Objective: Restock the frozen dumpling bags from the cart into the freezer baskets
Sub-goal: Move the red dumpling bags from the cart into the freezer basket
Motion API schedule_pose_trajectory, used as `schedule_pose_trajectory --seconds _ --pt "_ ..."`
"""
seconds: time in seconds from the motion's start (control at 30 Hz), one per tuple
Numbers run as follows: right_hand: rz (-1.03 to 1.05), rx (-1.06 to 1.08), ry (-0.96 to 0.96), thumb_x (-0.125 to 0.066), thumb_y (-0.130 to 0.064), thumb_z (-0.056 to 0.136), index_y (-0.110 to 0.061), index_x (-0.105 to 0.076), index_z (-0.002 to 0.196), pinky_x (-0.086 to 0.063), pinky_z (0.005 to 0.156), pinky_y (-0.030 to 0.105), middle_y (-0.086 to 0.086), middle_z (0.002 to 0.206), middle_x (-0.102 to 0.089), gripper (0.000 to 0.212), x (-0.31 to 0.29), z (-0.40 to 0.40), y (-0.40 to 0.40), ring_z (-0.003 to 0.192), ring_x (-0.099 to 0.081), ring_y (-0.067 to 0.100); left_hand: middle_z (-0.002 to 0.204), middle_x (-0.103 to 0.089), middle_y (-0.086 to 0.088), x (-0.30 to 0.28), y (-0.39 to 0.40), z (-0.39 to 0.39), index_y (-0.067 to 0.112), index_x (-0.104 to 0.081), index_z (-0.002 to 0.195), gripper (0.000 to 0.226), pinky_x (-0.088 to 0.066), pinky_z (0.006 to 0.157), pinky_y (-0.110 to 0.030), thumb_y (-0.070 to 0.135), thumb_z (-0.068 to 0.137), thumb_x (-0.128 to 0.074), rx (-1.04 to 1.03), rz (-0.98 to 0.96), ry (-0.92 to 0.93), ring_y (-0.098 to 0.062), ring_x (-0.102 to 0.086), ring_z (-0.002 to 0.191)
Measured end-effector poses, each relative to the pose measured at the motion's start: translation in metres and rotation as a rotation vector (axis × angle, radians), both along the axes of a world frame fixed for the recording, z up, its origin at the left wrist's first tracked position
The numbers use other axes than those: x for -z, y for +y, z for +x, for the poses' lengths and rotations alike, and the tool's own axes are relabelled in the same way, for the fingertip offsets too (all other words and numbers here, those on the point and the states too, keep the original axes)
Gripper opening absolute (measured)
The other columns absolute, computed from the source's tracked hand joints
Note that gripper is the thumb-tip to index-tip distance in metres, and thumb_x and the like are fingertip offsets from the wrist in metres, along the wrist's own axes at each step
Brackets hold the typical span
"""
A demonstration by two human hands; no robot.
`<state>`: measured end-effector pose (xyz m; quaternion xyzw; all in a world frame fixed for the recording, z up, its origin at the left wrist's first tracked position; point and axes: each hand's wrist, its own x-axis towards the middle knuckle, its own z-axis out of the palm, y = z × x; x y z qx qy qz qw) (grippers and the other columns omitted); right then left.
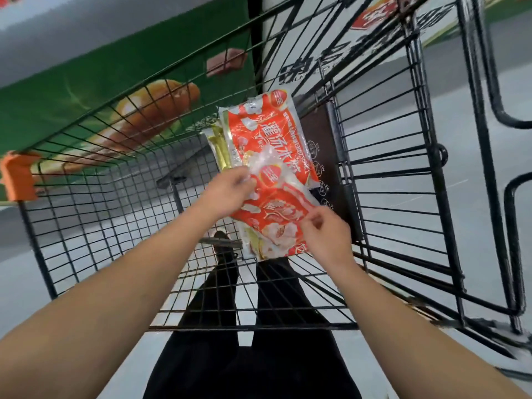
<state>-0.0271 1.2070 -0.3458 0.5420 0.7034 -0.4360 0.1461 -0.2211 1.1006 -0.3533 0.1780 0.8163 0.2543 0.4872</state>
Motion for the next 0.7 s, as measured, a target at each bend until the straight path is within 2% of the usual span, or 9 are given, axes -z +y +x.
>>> schedule_pose_trajectory --seconds 0.07,0.17,0.23,0.33,0.4,0.5,0.57,0.6,0.7 --pt "0.138 0.083 0.062 -0.065 -0.019 0.086 -0.015 -0.058 0.088 -0.045 0.077 0.029 -0.002 0.092 -0.063 0.008 -0.001 -0.006 -0.003 0.086 -0.06 0.018 0.101 -0.074 -0.008 -0.004 -0.019 -0.017 0.019 -0.067 0.091 0.019 -0.057 0.085 -0.044 0.027 0.099 -0.053 -0.366 0.039 -0.129 -0.027 -0.071 0.093" --pt "0.071 0.045 0.081 -0.067 -0.026 0.088 -0.014 -0.049 0.107 -0.041 0.09 0.028 0.0 0.11 -0.048 0.029 0.005 -0.018 -0.008 0.106 -0.053 0.022 0.107 -0.075 -0.014 0.004 -0.044 -0.04 0.009 -0.065 0.108 0.02 -0.061 0.082 -0.047 0.018 0.104 -0.047 -0.813 0.079 -0.353 -0.028 -0.074 0.095" --pt "-0.03 0.035 0.068 -0.067 -0.032 0.089 -0.01 -0.047 0.126 -0.041 0.104 0.034 0.005 0.123 -0.048 0.047 0.012 -0.022 -0.01 0.119 -0.05 0.023 0.115 -0.072 -0.017 0.014 -0.056 -0.046 0.003 -0.06 0.125 0.028 -0.058 0.087 -0.053 0.018 0.104 -0.046 -0.938 0.058 -0.398 -0.031 -0.072 0.102" --pt "-0.059 0.081 0.112 -0.06 -0.046 0.092 -0.02 -0.045 0.138 -0.043 0.109 0.043 0.0 0.135 -0.051 0.055 0.019 -0.037 -0.003 0.125 -0.052 0.019 0.113 -0.074 -0.014 0.028 -0.067 -0.046 0.007 -0.062 0.122 0.027 -0.058 0.085 -0.053 0.02 0.106 -0.045 -1.011 0.039 -0.428 -0.03 -0.072 0.101" --pt "0.009 0.08 0.147 -0.054 -0.043 0.094 -0.019 -0.051 0.134 -0.045 0.106 0.044 -0.001 0.131 -0.055 0.046 0.019 -0.053 0.006 0.12 -0.056 0.018 0.107 -0.075 -0.011 0.031 -0.066 -0.041 0.009 -0.063 0.117 0.024 -0.06 0.08 -0.049 0.019 0.107 -0.043 -1.012 0.061 -0.449 -0.027 -0.074 0.097" --pt "0.063 0.053 0.186 -0.047 -0.03 0.1 -0.016 -0.057 0.115 -0.045 0.096 0.033 -0.004 0.112 -0.059 0.023 0.015 -0.082 0.018 0.107 -0.058 0.016 0.11 -0.075 -0.012 0.037 -0.068 -0.035 0.006 -0.061 0.121 0.028 -0.06 0.083 -0.048 0.02 0.108 -0.041 -0.99 0.084 -0.467 -0.027 -0.073 0.1" --pt "0.027 0.041 0.122 -0.042 -0.026 0.103 -0.014 -0.061 0.116 -0.045 0.09 0.031 -0.002 0.106 -0.059 0.026 0.02 -0.099 0.026 0.101 -0.057 0.017 0.112 -0.074 -0.012 0.037 -0.07 -0.033 0.005 -0.059 0.125 0.029 -0.059 0.085 -0.051 0.022 0.107 -0.043 -0.999 0.102 -0.495 -0.028 -0.072 0.102" --pt "-0.003 0.048 0.079 -0.041 -0.025 0.103 -0.014 -0.063 0.111 -0.046 0.089 0.032 0.0 0.105 -0.062 0.027 0.027 -0.107 0.028 0.099 -0.058 0.019 0.111 -0.075 -0.012 0.038 -0.072 -0.031 0.005 -0.059 0.124 0.029 -0.059 0.084 -0.051 0.022 0.107 -0.044 -1.017 0.105 -0.5 -0.028 -0.073 0.101" --pt "-0.077 0.231 0.005 -0.047 -0.028 0.094 -0.02 -0.066 0.077 -0.055 0.091 0.046 0.005 0.101 -0.072 0.027 0.049 -0.109 0.033 0.095 -0.068 0.027 0.112 -0.074 -0.014 0.033 -0.079 -0.025 0.006 -0.06 0.127 0.031 -0.057 0.087 -0.055 0.024 0.104 -0.051 -1.122 0.122 -0.592 -0.031 -0.072 0.102"
